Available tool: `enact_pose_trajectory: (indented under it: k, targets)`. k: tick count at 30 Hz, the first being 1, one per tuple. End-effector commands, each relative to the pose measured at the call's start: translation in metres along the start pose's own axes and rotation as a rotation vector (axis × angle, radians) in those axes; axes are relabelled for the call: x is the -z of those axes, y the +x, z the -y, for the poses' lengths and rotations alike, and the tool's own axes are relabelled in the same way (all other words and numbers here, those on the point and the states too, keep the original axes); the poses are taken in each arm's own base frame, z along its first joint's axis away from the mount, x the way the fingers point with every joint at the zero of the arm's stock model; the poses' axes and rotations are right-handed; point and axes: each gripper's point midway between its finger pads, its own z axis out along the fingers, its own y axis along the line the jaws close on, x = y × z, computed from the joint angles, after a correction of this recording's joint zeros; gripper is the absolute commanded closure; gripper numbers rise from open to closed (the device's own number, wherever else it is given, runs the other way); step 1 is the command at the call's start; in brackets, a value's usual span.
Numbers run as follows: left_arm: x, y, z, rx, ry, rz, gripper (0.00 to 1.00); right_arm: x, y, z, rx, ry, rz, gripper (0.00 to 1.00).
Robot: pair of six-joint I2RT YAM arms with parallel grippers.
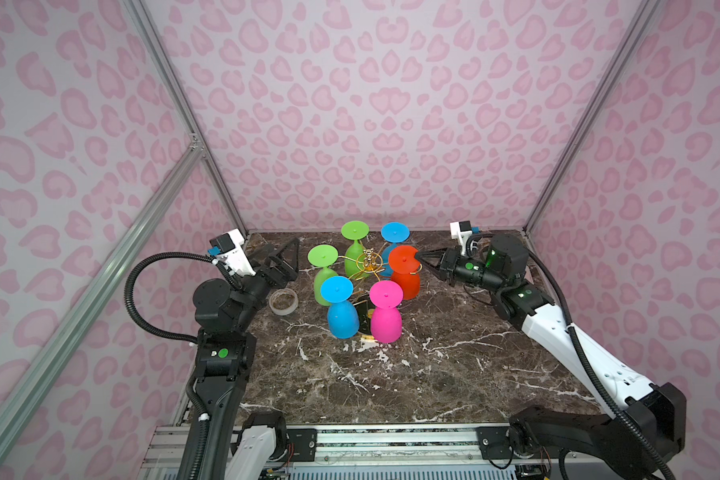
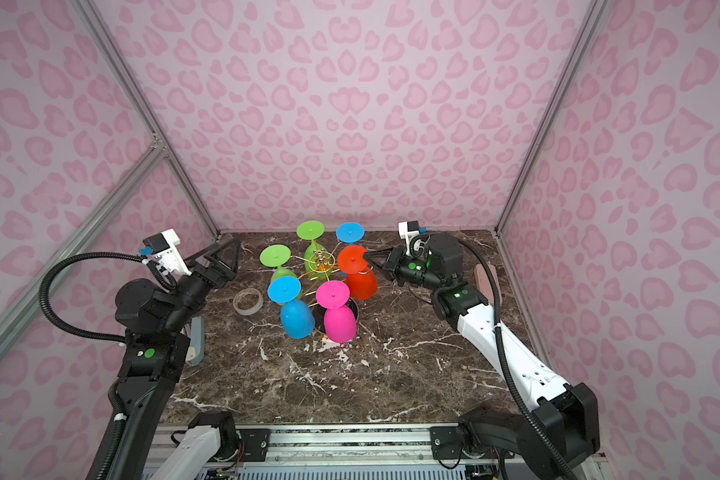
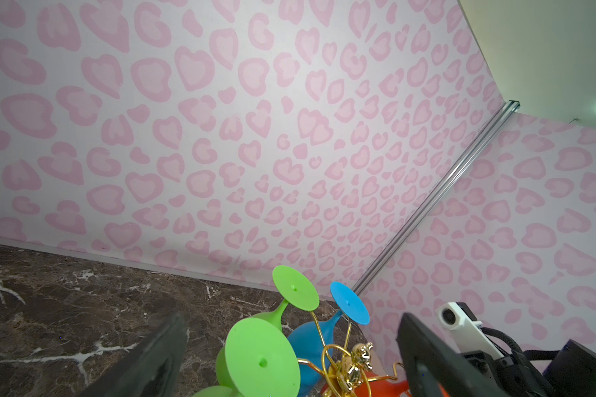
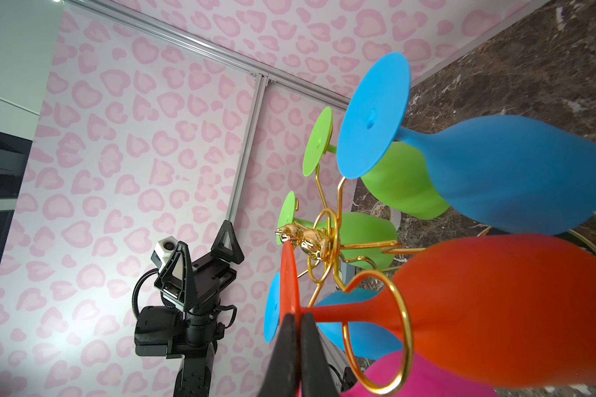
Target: Take the wine glass off the wine glass rack
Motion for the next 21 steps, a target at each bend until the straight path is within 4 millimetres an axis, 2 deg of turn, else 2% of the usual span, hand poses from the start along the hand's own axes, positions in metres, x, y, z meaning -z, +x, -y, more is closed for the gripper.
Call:
enact_pose_trajectory:
  k: [1,14,21]
  targets:
    - [0.001,-0.001,0.003,-0.001,0.014,0.003,0.03,0.002,-0.002,-0.010,0.015,-0.043,0.010,1.00]
    - [0.004,-0.002,0.007,-0.005,0.025,0.007,0.03,0.010,-0.015,0.006,-0.063,-0.025,0.065,1.00]
    - [0.005,-0.003,0.010,-0.006,0.034,0.007,0.03,0.015,-0.018,0.002,-0.085,-0.043,0.079,1.00]
